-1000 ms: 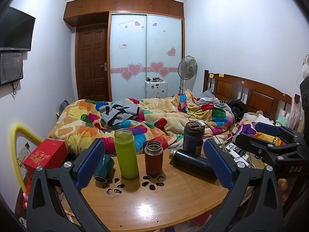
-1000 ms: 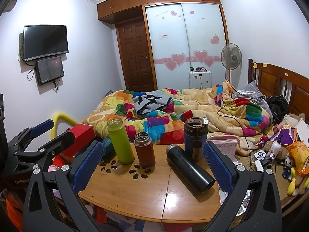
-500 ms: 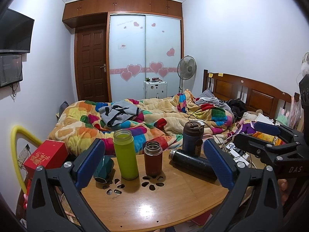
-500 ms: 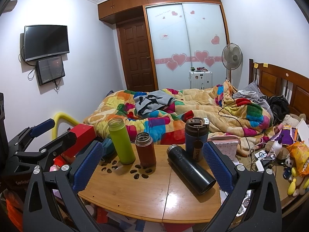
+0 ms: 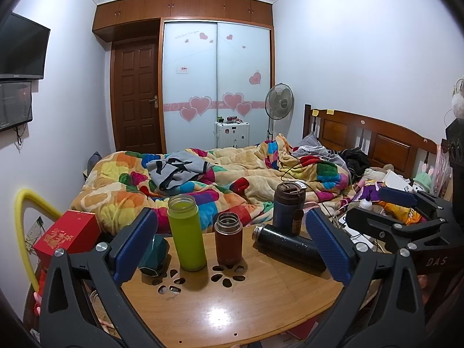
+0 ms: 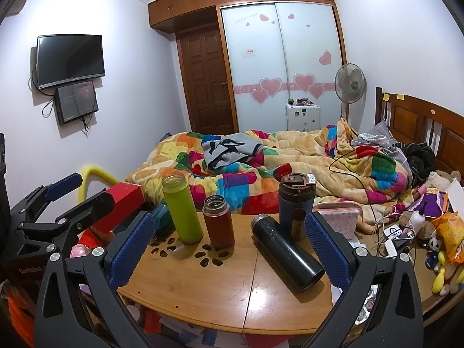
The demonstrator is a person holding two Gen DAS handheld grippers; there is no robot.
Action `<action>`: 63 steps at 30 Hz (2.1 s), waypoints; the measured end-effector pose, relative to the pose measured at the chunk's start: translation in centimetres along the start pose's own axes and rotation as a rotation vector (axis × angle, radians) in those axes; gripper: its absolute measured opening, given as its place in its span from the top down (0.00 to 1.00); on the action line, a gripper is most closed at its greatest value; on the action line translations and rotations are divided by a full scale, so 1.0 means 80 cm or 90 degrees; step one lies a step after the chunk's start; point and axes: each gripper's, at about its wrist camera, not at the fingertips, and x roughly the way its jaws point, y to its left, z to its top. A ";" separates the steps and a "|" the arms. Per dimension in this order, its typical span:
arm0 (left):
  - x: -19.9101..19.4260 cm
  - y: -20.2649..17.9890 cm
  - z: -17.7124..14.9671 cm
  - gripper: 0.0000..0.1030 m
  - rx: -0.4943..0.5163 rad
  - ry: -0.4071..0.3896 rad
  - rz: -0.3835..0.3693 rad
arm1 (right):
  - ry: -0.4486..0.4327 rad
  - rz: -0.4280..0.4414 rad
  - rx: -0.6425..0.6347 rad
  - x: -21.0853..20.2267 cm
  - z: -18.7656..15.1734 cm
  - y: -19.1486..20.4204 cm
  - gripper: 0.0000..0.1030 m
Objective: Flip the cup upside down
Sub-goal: 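Move the right gripper to the lying black tumbler and close on it, then lift the black tumbler with the right gripper and rotate it upright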
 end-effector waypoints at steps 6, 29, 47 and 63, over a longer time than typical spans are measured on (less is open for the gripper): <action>0.017 -0.003 0.000 0.00 -0.006 -0.005 0.010 | 0.012 -0.012 0.005 0.014 -0.011 -0.016 0.00; 0.156 0.005 -0.126 0.00 0.003 0.150 -0.009 | 0.340 -0.044 0.005 0.231 -0.116 -0.168 0.08; 0.175 -0.013 -0.172 0.00 0.045 0.119 -0.034 | 0.422 0.067 -0.048 0.239 -0.143 -0.131 0.41; 0.175 -0.063 -0.183 0.00 0.116 0.103 -0.118 | 0.341 0.045 -0.071 0.142 -0.082 -0.090 0.41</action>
